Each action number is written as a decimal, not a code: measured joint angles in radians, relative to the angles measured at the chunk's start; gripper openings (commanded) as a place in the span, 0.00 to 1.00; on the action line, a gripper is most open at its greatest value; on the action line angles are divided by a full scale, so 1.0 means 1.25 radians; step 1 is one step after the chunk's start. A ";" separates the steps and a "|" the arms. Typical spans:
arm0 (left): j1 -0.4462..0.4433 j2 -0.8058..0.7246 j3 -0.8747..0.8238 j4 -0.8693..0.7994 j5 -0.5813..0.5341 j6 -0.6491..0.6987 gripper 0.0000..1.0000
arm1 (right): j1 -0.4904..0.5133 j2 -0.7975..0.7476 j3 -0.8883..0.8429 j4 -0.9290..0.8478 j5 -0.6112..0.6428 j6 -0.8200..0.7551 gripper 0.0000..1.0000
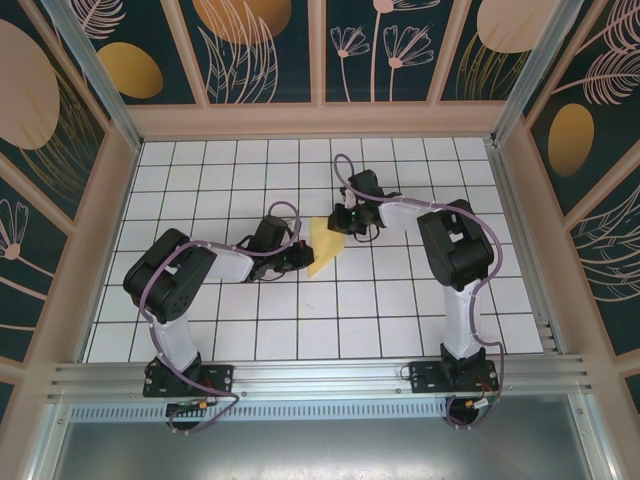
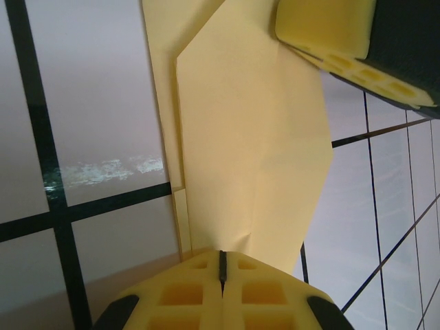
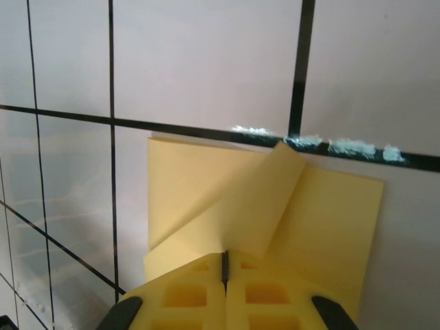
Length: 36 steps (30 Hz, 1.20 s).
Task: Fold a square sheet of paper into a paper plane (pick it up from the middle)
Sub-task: Fourth fold the wing at the center of the table.
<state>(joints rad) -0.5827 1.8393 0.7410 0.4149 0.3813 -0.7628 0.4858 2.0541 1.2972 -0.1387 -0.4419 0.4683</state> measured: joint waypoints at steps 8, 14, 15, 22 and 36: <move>0.000 -0.001 0.001 -0.003 0.000 0.002 0.00 | -0.003 0.042 0.039 0.000 0.030 0.000 0.02; 0.000 -0.002 0.001 -0.004 0.000 0.008 0.00 | -0.005 0.044 0.043 -0.001 0.032 0.001 0.02; 0.000 -0.002 0.001 -0.005 0.000 0.009 0.00 | -0.006 0.044 0.045 -0.002 0.034 0.001 0.02; 0.000 -0.002 0.001 -0.006 0.000 0.010 0.00 | -0.027 0.057 0.085 -0.009 0.054 0.001 0.02; 0.000 -0.027 0.005 -0.060 -0.020 0.024 0.09 | -0.033 0.072 0.088 -0.006 0.065 0.006 0.02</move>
<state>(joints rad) -0.5823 1.8061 0.7479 0.3401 0.3565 -0.7330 0.4442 2.1441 1.4067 -0.1463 -0.3603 0.4759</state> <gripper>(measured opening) 0.072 0.070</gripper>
